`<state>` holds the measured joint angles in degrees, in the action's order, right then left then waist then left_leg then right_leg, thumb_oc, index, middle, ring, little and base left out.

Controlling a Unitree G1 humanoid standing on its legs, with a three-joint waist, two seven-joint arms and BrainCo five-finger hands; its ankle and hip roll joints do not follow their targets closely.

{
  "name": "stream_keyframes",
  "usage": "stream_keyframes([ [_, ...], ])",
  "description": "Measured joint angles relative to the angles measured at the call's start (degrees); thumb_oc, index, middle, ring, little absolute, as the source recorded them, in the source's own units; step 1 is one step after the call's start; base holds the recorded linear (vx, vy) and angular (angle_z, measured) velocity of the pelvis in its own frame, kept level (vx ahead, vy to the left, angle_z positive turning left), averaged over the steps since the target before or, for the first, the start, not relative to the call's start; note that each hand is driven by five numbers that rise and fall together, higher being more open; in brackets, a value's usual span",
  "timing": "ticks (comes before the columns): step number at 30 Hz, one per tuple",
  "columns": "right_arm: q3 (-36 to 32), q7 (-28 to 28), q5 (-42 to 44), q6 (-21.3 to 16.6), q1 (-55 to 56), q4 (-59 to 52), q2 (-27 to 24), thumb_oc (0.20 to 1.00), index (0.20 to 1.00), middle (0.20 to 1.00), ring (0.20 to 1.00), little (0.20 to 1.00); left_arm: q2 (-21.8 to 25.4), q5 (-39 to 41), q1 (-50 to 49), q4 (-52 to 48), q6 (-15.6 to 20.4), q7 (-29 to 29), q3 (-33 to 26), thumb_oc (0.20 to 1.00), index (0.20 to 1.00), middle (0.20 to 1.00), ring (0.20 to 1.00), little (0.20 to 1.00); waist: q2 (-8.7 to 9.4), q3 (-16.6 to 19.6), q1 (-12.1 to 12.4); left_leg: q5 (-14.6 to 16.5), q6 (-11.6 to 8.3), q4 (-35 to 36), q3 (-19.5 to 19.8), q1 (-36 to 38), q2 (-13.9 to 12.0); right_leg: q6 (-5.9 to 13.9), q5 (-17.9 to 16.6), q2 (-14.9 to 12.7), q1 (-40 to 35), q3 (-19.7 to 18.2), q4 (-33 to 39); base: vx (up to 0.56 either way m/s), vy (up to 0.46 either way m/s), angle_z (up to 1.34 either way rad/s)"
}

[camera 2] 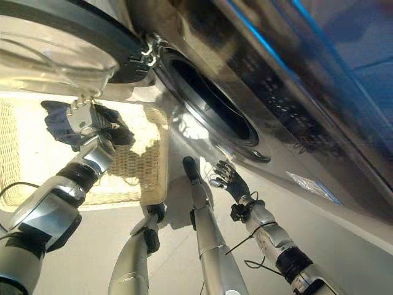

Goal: Put the clothes into the washing machine.

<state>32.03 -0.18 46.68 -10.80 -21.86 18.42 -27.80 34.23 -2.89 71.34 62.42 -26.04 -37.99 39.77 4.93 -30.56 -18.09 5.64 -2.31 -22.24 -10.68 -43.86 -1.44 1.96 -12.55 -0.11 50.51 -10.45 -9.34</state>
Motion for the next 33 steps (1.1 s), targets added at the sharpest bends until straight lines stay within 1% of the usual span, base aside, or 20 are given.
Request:
stream_keyframes([
  [1, 0.0, 0.0, 0.0, -0.7, 0.6, -0.2, 0.1, 1.0, 1.0, 1.0, 1.0, 1.0, 0.4, 0.3, 0.2, 0.4, 0.8, 0.0, 0.0, 1.0, 1.0, 1.0, 1.0, 1.0, 0.01, 0.0, 0.1, 0.2, -0.15, -0.5, 0.0, -0.3, -0.1, -0.27, 0.2, 0.1, 0.5, 0.0, -0.7, 0.03, -0.031, -0.01],
  [2, 0.0, 0.0, 0.0, -1.3, 1.2, -0.4, 0.2, 1.0, 1.0, 1.0, 1.0, 1.0, 0.6, 1.2, 0.2, 0.5, 1.8, -0.4, -0.1, 0.843, 0.843, 0.843, 0.843, 0.843, 0.05, 0.0, 0.1, 0.2, -0.18, -0.7, 0.0, -0.7, -0.2, -0.33, 0.3, 0.2, 1.0, 0.0, -1.0, 0.03, -0.035, -0.01],
  [4, -0.1, 0.0, 0.0, -1.4, 1.6, -0.4, 0.2, 1.0, 1.0, 1.0, 1.0, 1.0, 0.5, 2.7, 0.0, 0.6, 3.2, -1.0, -0.6, 0.304, 0.304, 0.304, 0.304, 0.304, 0.08, 0.0, 0.1, 0.2, -0.3, -0.7, 0.0, -1.1, -0.3, -0.34, 0.3, 0.3, 1.4, 0.0, -1.2, 0.01, -0.022, 0.0],
  [5, 0.0, 0.0, 0.0, -1.4, 1.7, -0.4, 0.2, 1.0, 1.0, 1.0, 1.0, 1.0, 0.3, 4.2, 0.0, 1.0, 4.2, -0.9, -0.7, 0.2, 0.2, 0.2, 0.2, 0.2, 0.12, 0.1, 0.1, 0.3, -0.33, -0.8, 0.0, -1.1, -0.3, -0.35, 0.4, 0.3, 1.4, 0.0, -1.4, 0.02, -0.043, 0.0],
  [8, 0.0, 0.0, -0.1, -1.4, 1.8, -1.1, 0.2, 1.0, 1.0, 1.0, 1.0, 1.0, 0.8, 3.7, 1.0, 2.1, 4.5, -0.5, -1.3, 0.2, 0.2, 0.2, 0.2, 0.2, 0.64, 0.4, 0.1, 0.4, -0.45, -1.4, 0.0, -1.7, -0.6, -0.4, 0.4, 0.6, 1.9, 0.0, -1.6, 0.01, -0.016, 0.0],
  [10, 0.0, 0.0, -0.1, -1.4, 1.8, -1.9, 0.2, 1.0, 1.0, 1.0, 1.0, 1.0, 2.1, 1.4, 1.6, 2.1, 4.4, 2.0, -0.8, 0.2, 0.2, 0.2, 0.2, 0.2, 1.21, 0.7, 0.1, 0.3, -0.48, -1.5, 0.0, -1.9, -0.7, -0.44, 0.4, 0.6, 2.1, 0.0, -1.6, 0.0, 0.0, 0.0],
  [12, -0.1, 0.0, -0.6, -1.4, 1.7, -2.5, 0.2, 1.0, 1.0, 1.0, 1.0, 1.0, 2.8, -2.9, 2.0, 2.0, 2.9, 6.3, 0.7, 0.2, 0.2, 0.2, 0.2, 0.2, 1.84, 1.2, 0.3, 0.3, -0.49, -1.4, 0.1, -1.9, -0.7, -0.4, 0.4, 0.6, 2.1, 0.0, -1.8, 0.0, 0.0, 0.0],
  [14, 0.1, 0.0, -1.0, -1.4, 1.5, -2.7, 0.2, 1.0, 1.0, 1.0, 1.0, 1.0, 3.0, -5.2, 2.4, 1.7, 1.5, 8.9, 3.2, 0.2, 0.2, 0.2, 0.2, 0.2, 2.12, 1.4, 0.7, 0.3, -0.47, -1.3, 0.5, -1.9, -0.5, -0.53, 0.5, 0.5, 2.1, 0.3, -2.2, -0.01, -0.023, 0.08],
  [15, 0.2, -0.2, -1.0, -1.3, 1.0, -2.7, 0.2, 1.0, 1.0, 1.0, 1.0, 1.0, 3.1, -5.9, 2.3, 1.6, 0.9, 10.2, 4.2, 0.2, 0.2, 0.2, 0.2, 0.2, 2.11, 1.4, 1.4, 0.3, -0.43, -1.2, 1.0, -1.9, -0.4, -0.58, 0.5, 0.1, 2.0, 0.5, -2.4, -0.07, -0.041, 0.1],
  [16, 0.2, -0.4, -1.0, -1.3, 0.4, -2.7, 0.3, 1.0, 1.0, 1.0, 1.0, 1.0, 3.0, -7.2, 2.3, 1.3, 0.4, 11.1, 4.2, 0.2, 0.2, 0.2, 0.2, 0.2, 2.1, 1.4, 1.8, 0.2, -0.45, -1.1, 1.4, -1.7, -0.1, -0.62, 0.6, 0.0, 1.9, 0.8, -2.4, -0.08, -0.023, 0.1],
  [21, -0.1, -1.8, -1.0, -1.3, -1.1, -2.6, 1.8, 1.0, 1.0, 1.0, 1.0, 1.0, 2.9, -7.6, 0.8, -2.2, 1.5, 10.9, 4.9, 0.2, 0.2, 0.2, 0.2, 0.2, 1.94, 1.5, 2.9, -2.2, -0.58, 2.3, 3.1, -0.8, 1.1, -0.9, 1.0, -1.3, 1.7, 2.4, -2.5, -0.04, -0.011, 0.2],
  [23, -0.1, -2.5, -1.0, -1.3, -1.0, -2.5, 2.4, 1.0, 1.0, 1.0, 1.0, 1.0, 2.9, -7.6, -3.7, -6.5, 4.3, 7.7, 2.3, 0.2, 0.2, 0.2, 0.2, 0.2, 1.43, 1.5, 4.5, -3.2, -0.93, 4.4, 4.3, 0.2, 1.4, -1.28, 1.3, -1.6, 1.1, 3.6, -2.5, -0.05, 0.0, 0.2],
  [25, 0.3, -2.9, -1.1, -1.3, -0.5, -2.6, 2.7, 1.0, 1.0, 1.0, 1.0, 1.0, 2.8, -6.0, -8.9, -9.9, 7.1, 2.4, -1.7, 0.2, 0.2, 0.2, 0.2, 0.2, 1.03, 1.5, 5.8, -4.4, -1.39, 6.0, 5.5, 1.1, 1.4, -1.97, 1.3, -1.8, 0.5, 4.9, -2.4, -0.07, 0.009, 0.27],
  [26, 0.1, -3.1, -1.5, -1.4, 0.3, -2.7, 2.6, 1.0, 1.0, 1.0, 1.0, 1.0, 2.9, -4.5, -12.5, -12.4, 9.3, -0.5, -5.1, 0.2, 0.2, 0.2, 0.2, 0.2, 0.66, 1.4, 6.6, -5.1, -1.71, 7.3, 6.2, 1.7, 1.4, -2.23, 1.5, -1.9, 0.1, 5.6, -2.3, -0.07, 0.011, 0.33],
  [27, 0.0, -3.4, -1.9, -1.4, 0.8, -2.7, 2.4, 1.0, 1.0, 1.0, 1.0, 1.0, 2.9, -4.0, -14.3, -13.1, 10.3, -2.4, -6.0, 0.2, 0.2, 0.2, 0.2, 0.2, 0.26, 1.2, 6.8, -5.6, -1.76, 8.0, 6.5, 2.1, 1.4, -2.46, 1.7, -1.9, -0.2, 6.1, -2.2, -0.06, 0.006, 0.3],
  [29, -0.2, -3.5, -3.0, -1.4, 2.1, -2.6, 2.4, 1.0, 1.0, 1.0, 1.0, 1.0, 3.4, -2.4, -18.4, -13.8, 13.3, -7.0, -8.3, 0.2, 0.2, 0.2, 0.2, 0.2, -0.05, 1.2, 9.2, -7.0, -2.21, 10.1, 7.7, 2.8, 1.4, -2.68, 1.9, -2.0, -0.5, 7.0, -2.2, -0.07, -0.004, 0.27],
  [30, -0.2, -3.6, -3.6, -1.4, 2.7, -2.4, 2.4, 1.0, 1.0, 1.0, 1.0, 1.0, 3.6, -2.4, -20.1, -14.8, 15.9, -10.8, -10.0, 0.2, 0.2, 0.2, 0.2, 0.2, -0.09, 1.1, 9.9, -7.8, -2.52, 11.1, 8.2, 3.0, 1.3, -2.79, 1.9, -2.0, -0.5, 7.8, -2.1, -0.07, 0.0, 0.27],
  [31, -0.2, -3.6, -4.4, -1.4, 2.9, -2.2, 2.6, 1.0, 1.0, 1.0, 1.0, 1.0, 4.1, -2.5, -20.9, -15.6, 17.6, -13.6, -11.0, 0.736, 0.736, 0.736, 0.736, 0.736, -0.13, 1.1, 10.9, -8.3, -2.7, 12.1, 9.0, 3.2, 1.3, -2.74, 2.0, -2.1, -0.7, 8.1, -1.9, -0.07, 0.003, 0.29],
  [32, -0.3, -3.6, -4.7, -1.4, 3.1, -2.1, 2.7, 1.0, 1.0, 1.0, 1.0, 1.0, 4.3, -2.4, -21.1, -16.3, 18.9, -16.0, -11.9, 1.0, 1.0, 1.0, 1.0, 1.0, -0.13, 1.1, 11.1, -8.9, -2.93, 12.8, 9.5, 3.3, 1.2, -2.86, 1.9, -2.0, -1.1, 8.6, -1.2, -0.04, -0.009, 0.24],
  [33, -0.4, -3.5, -4.9, -1.4, 3.1, -2.1, 2.7, 1.0, 1.0, 1.0, 1.0, 1.0, 4.7, -2.4, -21.1, -16.7, 19.7, -17.4, -12.0, 1.0, 1.0, 1.0, 1.0, 1.0, -0.15, 1.1, 11.3, -9.3, -3.03, 13.1, 9.6, 3.4, 1.0, -2.95, 1.8, -2.0, -1.3, 9.0, -0.9, -0.04, -0.025, 0.24],
])
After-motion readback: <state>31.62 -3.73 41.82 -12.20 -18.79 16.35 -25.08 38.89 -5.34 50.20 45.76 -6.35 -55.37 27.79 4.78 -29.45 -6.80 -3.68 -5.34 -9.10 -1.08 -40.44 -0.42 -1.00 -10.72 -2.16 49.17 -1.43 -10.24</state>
